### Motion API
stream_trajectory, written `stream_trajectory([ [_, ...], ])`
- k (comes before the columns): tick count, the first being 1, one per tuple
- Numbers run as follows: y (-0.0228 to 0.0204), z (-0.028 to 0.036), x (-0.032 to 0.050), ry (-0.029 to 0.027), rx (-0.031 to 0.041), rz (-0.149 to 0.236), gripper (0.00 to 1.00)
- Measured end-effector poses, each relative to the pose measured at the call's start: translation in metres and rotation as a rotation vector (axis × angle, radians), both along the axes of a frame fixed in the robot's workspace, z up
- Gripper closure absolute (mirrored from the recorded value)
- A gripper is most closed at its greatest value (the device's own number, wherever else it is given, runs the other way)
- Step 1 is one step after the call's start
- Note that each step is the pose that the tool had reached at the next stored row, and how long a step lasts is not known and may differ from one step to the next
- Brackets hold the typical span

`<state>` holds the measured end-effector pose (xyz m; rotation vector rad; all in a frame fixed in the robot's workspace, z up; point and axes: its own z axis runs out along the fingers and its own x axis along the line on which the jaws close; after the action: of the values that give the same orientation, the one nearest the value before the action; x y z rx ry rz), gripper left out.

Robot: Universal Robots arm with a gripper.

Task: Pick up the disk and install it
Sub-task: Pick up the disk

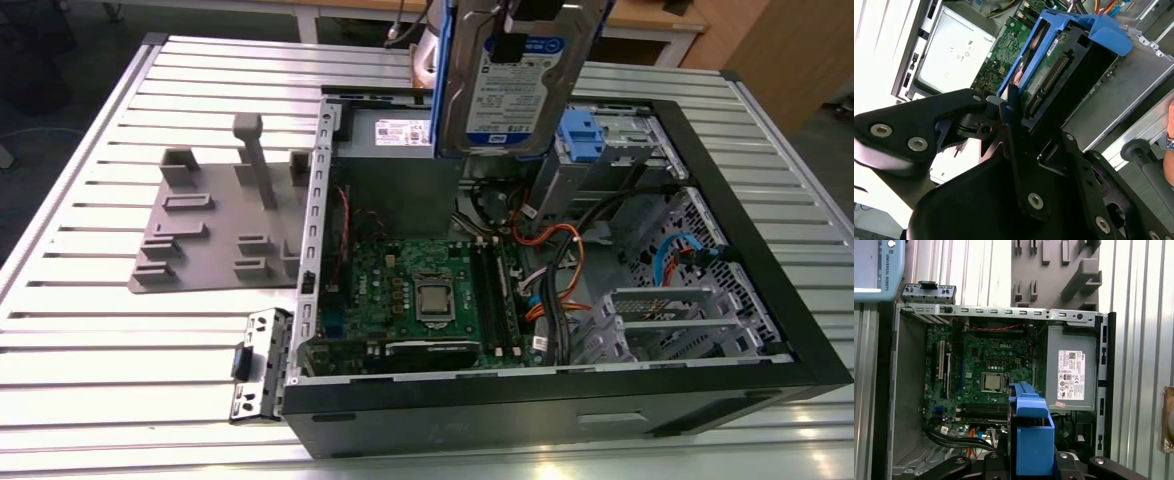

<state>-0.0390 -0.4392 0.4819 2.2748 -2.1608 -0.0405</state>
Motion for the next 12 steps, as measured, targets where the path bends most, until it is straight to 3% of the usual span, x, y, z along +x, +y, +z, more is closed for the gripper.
stream_trajectory([
  [12, -0.0087, -0.0001, 0.0005, 0.0001, -0.0015, 0.0, 0.64],
])
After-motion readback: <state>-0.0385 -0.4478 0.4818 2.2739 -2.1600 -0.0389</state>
